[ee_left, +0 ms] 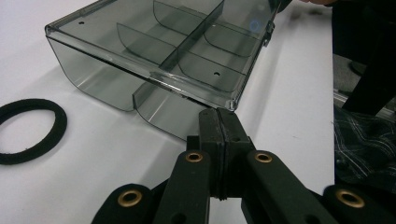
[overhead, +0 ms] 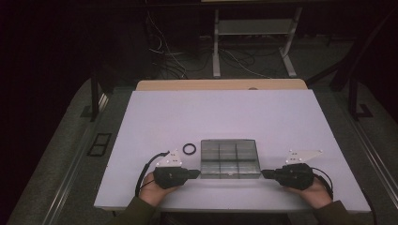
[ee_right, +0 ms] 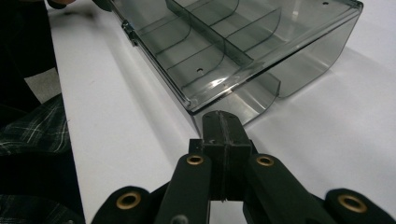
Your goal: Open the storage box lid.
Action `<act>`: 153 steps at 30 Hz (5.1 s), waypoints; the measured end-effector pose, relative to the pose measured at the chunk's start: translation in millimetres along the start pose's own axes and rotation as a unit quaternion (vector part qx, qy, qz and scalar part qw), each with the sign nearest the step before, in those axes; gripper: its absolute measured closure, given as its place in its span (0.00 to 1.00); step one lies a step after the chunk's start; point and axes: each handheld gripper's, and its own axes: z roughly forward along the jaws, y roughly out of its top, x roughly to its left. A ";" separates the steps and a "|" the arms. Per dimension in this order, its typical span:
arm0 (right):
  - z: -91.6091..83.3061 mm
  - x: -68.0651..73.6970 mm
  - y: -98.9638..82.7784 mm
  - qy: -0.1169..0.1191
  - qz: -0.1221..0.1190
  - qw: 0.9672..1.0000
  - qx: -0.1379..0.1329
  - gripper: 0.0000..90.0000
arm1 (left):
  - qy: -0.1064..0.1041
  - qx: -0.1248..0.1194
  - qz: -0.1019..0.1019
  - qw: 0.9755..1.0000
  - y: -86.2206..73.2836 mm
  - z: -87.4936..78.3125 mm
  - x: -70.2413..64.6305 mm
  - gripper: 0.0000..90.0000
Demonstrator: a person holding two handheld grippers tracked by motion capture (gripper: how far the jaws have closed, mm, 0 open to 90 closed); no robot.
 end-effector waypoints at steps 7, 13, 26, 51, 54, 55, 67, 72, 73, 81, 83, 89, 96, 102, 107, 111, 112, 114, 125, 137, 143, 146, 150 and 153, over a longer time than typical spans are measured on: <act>0.1 0.9 0.7 0.006 -0.004 1.000 -0.004 0.99 | -0.001 0.000 0.000 1.000 0.0 -0.1 0.2 0.99; -0.6 1.8 1.4 0.008 -0.006 1.000 -0.006 0.99 | 0.000 0.000 0.000 1.000 0.0 0.0 0.2 0.99; -0.4 1.6 1.8 0.005 -0.007 1.000 -0.008 0.99 | -0.004 -0.008 0.002 1.000 -0.3 0.3 0.7 0.99; -2.1 2.1 7.4 0.017 -0.005 0.999 -0.037 0.99 | -0.001 -0.041 -0.007 0.999 5.2 0.1 0.9 0.99; -2.3 2.0 8.6 0.018 -0.005 0.999 -0.042 0.99 | 0.000 -0.044 -0.005 0.999 6.2 0.0 0.9 0.99; -2.3 2.0 8.9 0.018 -0.005 0.999 -0.043 0.99 | 0.000 -0.046 -0.006 0.999 6.4 0.1 0.9 0.99; 5.1 3.8 14.4 0.025 -0.011 0.999 -0.043 0.99 | 0.000 -0.055 -0.007 0.998 8.9 0.8 0.9 0.99; 8.0 4.4 17.2 0.026 -0.012 0.999 -0.044 0.99 | -0.003 -0.061 -0.010 0.998 9.5 0.4 1.7 0.99; 8.8 4.5 17.7 0.027 -0.013 0.999 -0.044 0.99 | -0.003 -0.062 -0.011 0.998 9.6 0.3 1.8 0.99; 13.6 5.5 22.2 0.033 -0.015 0.998 -0.044 0.99 | -0.003 -0.062 -0.010 0.998 9.7 0.0 2.5 0.99; 14.0 5.5 23.0 0.034 -0.014 0.998 -0.044 0.99 | -0.001 -0.061 -0.010 0.998 9.4 -0.2 2.6 0.98; 15.7 4.2 25.8 0.034 -0.013 0.998 -0.046 0.99 | 0.006 -0.057 -0.011 0.998 7.7 -2.0 3.7 0.92; 20.1 5.4 31.5 0.038 -0.017 0.998 -0.045 0.99 | 0.025 -0.053 -0.011 0.998 5.2 -8.4 6.7 0.80; 19.7 4.1 33.5 0.037 -0.017 0.998 -0.049 0.99 | 0.034 -0.038 -0.013 0.999 2.1 -8.6 9.7 0.66; 18.8 3.3 34.5 0.039 -0.016 0.998 -0.051 0.99 | 0.044 -0.038 -0.020 0.998 0.2 -7.6 10.6 0.52; 18.4 2.9 35.0 0.039 -0.015 0.998 -0.052 0.99 | 0.048 -0.039 -0.016 0.998 -1.4 -8.5 12.0 0.44; 18.2 2.7 35.3 0.039 -0.016 0.998 -0.052 0.99 | 0.049 -0.040 -0.017 0.998 -1.8 -8.5 12.0 0.43; 17.4 2.9 36.1 0.041 -0.015 0.998 -0.053 0.99 | 0.051 -0.040 -0.018 0.998 -2.1 -8.3 12.4 0.41; 13.4 1.2 45.6 0.035 -0.017 0.997 -0.065 0.99 | 0.052 -0.043 -0.017 0.998 -2.1 -8.1 12.7 0.33; 9.8 -0.9 54.6 0.031 -0.025 0.996 -0.074 0.99 | 0.055 -0.054 -0.018 0.997 -1.9 -9.6 12.4 0.33; 8.1 -2.9 59.3 0.031 -0.029 0.996 -0.077 0.99 | 0.058 -0.056 -0.019 0.997 -1.9 -10.3 13.8 0.33; 7.2 -4.0 62.1 0.030 -0.030 0.996 -0.079 0.99 | 0.057 -0.056 -0.019 0.997 -1.9 -10.1 13.8 0.33; 6.2 -5.8 65.7 0.029 -0.032 0.996 -0.083 0.99 | 0.057 -0.058 -0.019 0.997 -1.5 -10.1 14.0 0.33; 5.7 -7.3 68.6 0.028 -0.031 0.995 -0.087 0.99 | 0.059 -0.061 -0.018 0.996 -0.1 -10.2 14.5 0.33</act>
